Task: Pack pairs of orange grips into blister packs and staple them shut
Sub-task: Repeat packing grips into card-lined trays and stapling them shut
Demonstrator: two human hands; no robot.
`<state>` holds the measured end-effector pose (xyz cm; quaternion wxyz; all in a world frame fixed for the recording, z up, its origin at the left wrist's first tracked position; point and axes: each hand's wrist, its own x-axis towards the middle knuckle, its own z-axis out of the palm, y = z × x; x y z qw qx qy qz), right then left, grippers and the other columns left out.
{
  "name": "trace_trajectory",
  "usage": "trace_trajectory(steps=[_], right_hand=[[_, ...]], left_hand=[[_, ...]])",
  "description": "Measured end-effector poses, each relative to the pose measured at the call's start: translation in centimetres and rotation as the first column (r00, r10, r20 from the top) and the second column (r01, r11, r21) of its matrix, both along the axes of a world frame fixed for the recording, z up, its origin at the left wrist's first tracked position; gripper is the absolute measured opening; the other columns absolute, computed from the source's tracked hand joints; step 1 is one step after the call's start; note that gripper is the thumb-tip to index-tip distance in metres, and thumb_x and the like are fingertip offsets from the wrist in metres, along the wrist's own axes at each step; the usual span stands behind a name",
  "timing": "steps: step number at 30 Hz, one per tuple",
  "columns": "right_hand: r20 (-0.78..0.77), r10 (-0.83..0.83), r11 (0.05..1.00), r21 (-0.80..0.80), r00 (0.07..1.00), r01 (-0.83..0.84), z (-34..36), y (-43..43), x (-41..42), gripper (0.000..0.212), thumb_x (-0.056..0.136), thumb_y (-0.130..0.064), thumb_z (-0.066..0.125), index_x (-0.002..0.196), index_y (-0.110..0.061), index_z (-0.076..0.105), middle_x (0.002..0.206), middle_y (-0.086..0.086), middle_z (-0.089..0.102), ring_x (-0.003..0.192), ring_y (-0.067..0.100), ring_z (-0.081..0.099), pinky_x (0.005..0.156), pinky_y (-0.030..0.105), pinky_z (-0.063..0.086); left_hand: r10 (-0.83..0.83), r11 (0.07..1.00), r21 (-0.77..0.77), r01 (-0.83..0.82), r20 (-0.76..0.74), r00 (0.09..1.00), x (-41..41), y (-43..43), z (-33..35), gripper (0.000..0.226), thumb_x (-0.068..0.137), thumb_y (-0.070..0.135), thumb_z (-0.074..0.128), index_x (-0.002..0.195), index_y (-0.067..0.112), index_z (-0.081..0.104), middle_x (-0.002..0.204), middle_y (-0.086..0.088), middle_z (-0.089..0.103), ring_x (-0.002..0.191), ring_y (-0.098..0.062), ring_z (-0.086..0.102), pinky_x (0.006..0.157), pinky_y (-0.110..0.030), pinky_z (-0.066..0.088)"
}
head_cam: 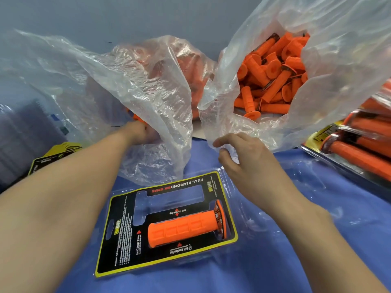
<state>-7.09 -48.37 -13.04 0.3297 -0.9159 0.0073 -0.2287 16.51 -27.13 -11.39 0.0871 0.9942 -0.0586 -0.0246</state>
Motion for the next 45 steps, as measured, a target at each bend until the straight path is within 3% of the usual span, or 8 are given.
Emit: trace_trajectory(steps=[8, 12, 16, 23, 26, 31, 39, 45], right_hand=[[0.026, -0.007, 1.000, -0.006, 1.000, 0.007, 0.0, 0.3, 0.2, 0.025, 0.099, -0.026, 0.046, 0.117, -0.026, 0.063, 0.116, -0.005, 0.061, 0.108, 0.020, 0.051, 0.097, 0.041, 0.041], [0.040, 0.012, 1.000, -0.017, 0.999, -0.011, 0.0, 0.8, 0.1, 0.025, 0.099, -0.026, 0.046, 0.118, -0.026, 0.061, 0.117, -0.005, 0.061, 0.108, 0.020, 0.049, 0.097, 0.039, 0.040], [0.087, 0.021, 1.000, 0.001, 0.996, -0.021, 0.3, 1.2, -0.3, 0.026, 0.098, -0.022, 0.047, 0.120, -0.025, 0.060, 0.118, -0.004, 0.061, 0.108, 0.022, 0.050, 0.096, 0.041, 0.041], [0.184, 0.103, 0.981, 0.145, 0.977, -0.131, 1.1, 3.1, -1.3, 0.033, 0.100, -0.033, 0.051, 0.133, -0.031, 0.052, 0.127, -0.019, 0.053, 0.119, 0.003, 0.048, 0.096, 0.015, 0.036], [0.154, 0.239, 0.935, 0.231, 0.959, -0.270, 1.0, 4.5, -1.6, 0.056, 0.093, -0.055, 0.049, 0.145, -0.039, 0.037, 0.139, -0.023, 0.046, 0.125, -0.008, 0.043, 0.097, 0.003, 0.031], [0.066, 0.392, 0.894, 0.209, 0.918, -0.396, -0.2, 6.1, -1.6, 0.044, 0.088, -0.060, 0.051, 0.131, -0.050, 0.051, 0.118, -0.031, 0.054, 0.104, -0.004, 0.056, 0.084, 0.009, 0.039], [0.078, 0.361, 0.912, 0.180, 0.929, -0.369, -0.1, 6.0, -1.0, 0.036, 0.083, -0.057, 0.055, 0.118, -0.050, 0.059, 0.110, -0.027, 0.052, 0.096, -0.001, 0.056, 0.079, 0.006, 0.036], [0.169, 0.331, 0.936, 0.071, 0.928, -0.346, 0.0, 6.2, -1.4, 0.036, 0.084, -0.051, 0.060, 0.119, -0.046, 0.062, 0.110, -0.023, 0.052, 0.103, -0.001, 0.053, 0.081, 0.007, 0.037]], left_hand=[[-0.103, 0.931, -0.316, 0.185, 0.258, 0.961, 0.1, 0.6, -0.3, 0.031, 0.081, 0.021, 0.072, 0.096, -0.003, 0.061, 0.109, -0.026, 0.063, 0.105, -0.044, 0.058, 0.085, -0.052, 0.050], [0.078, 0.897, -0.427, 0.119, 0.416, 0.906, -1.0, 1.4, 2.5, 0.009, 0.087, -0.001, 0.054, 0.082, 0.006, 0.054, 0.079, -0.013, 0.059, 0.075, -0.032, 0.056, 0.055, -0.032, 0.042], [0.247, 0.678, -0.734, 0.044, 0.284, 0.926, -4.3, 3.2, 5.0, 0.030, 0.097, 0.008, 0.044, 0.124, -0.001, 0.054, 0.108, -0.015, 0.065, 0.068, -0.023, 0.067, 0.072, -0.045, 0.059], [0.331, 0.228, -0.914, 0.335, 0.396, 0.856, -16.7, 7.9, 7.5, 0.019, 0.099, 0.016, 0.050, 0.099, 0.025, 0.066, 0.089, 0.008, 0.069, 0.066, -0.008, 0.064, 0.053, -0.016, 0.052], [0.163, -0.031, -0.969, 0.246, 0.238, 0.958, -20.9, 8.4, 5.0, 0.026, 0.099, 0.009, 0.048, 0.097, 0.021, 0.071, 0.081, 0.008, 0.069, 0.064, -0.006, 0.061, 0.053, -0.015, 0.051], [-0.078, -0.146, -0.989, 0.008, 0.019, 0.997, -22.0, 7.2, 0.9, 0.027, 0.083, 0.013, 0.057, 0.107, 0.014, 0.070, 0.077, 0.002, 0.070, 0.057, -0.004, 0.059, 0.051, -0.017, 0.051], [-0.120, 0.002, -1.000, -0.010, -0.011, 0.993, -21.3, 6.8, 0.5, 0.038, 0.087, 0.040, 0.054, 0.114, 0.016, 0.067, 0.089, -0.001, 0.072, 0.073, -0.014, 0.069, 0.059, -0.031, 0.057], [-0.111, 0.549, -0.797, 0.252, 0.230, 0.967, -22.6, 7.0, -0.2, 0.039, 0.080, 0.069, 0.059, 0.116, 0.059, 0.048, 0.091, 0.018, 0.067, 0.077, -0.003, 0.068, 0.069, -0.010, 0.049]])
